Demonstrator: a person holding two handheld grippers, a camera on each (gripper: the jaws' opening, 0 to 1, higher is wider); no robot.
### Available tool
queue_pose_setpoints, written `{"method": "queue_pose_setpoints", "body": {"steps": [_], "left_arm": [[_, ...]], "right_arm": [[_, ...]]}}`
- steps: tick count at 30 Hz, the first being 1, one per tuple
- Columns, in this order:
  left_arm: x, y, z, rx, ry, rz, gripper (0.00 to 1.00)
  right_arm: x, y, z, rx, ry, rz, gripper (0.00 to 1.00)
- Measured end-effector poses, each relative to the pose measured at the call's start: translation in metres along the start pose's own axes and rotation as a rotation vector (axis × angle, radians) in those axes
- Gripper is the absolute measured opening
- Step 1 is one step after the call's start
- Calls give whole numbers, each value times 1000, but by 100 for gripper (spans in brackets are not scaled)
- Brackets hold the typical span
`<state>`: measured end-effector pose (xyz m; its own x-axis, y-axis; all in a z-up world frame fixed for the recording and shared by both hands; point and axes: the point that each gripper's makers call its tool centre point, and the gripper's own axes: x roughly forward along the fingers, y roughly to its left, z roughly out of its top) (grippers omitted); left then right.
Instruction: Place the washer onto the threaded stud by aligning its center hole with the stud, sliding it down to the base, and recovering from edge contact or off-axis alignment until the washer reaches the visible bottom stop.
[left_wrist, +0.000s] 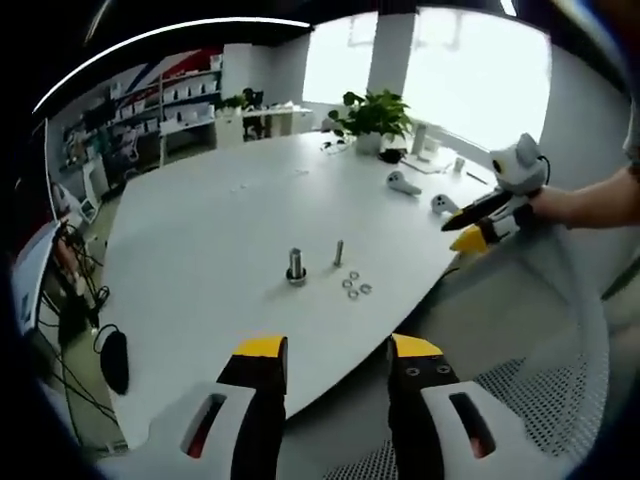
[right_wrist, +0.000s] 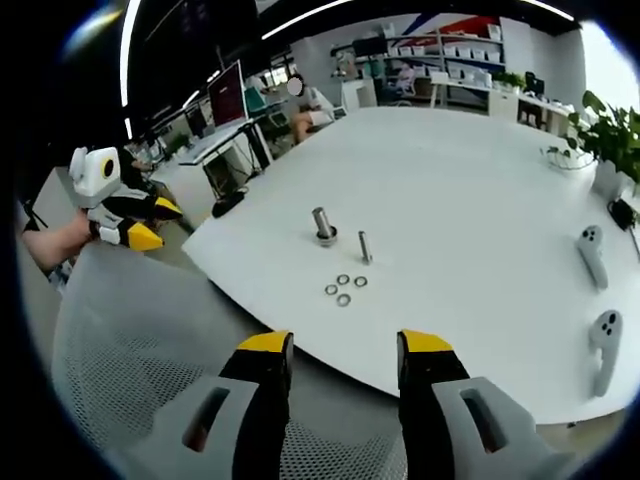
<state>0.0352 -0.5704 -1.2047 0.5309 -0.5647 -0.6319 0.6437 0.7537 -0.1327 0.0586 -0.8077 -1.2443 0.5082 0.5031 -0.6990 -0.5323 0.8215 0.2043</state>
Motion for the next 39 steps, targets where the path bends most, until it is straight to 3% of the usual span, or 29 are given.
{"method": "queue_pose_setpoints", "body": {"steps": [8,13,17,24,31,39], "left_arm": [[4,-5,0,71,-16,-1,35],[3,3,2,23,-39,14,34],[2,3,3,50,-42,29,33],[4,4,-1,40,-23,23,32],[3,5,-2,35,-25,25,32],[4,4,-3,29,-21,16,32]], "right_arm": [[1,0,-3,-4,17,2,44],[2,1,-4,-15,30,0,44],[2,1,-6,-26,47,-3,44],[8,11,-17,-100,161,48,45],[23,4,-1,-167,199,60,44],[61,12,16,-291,247,89,42]]}}
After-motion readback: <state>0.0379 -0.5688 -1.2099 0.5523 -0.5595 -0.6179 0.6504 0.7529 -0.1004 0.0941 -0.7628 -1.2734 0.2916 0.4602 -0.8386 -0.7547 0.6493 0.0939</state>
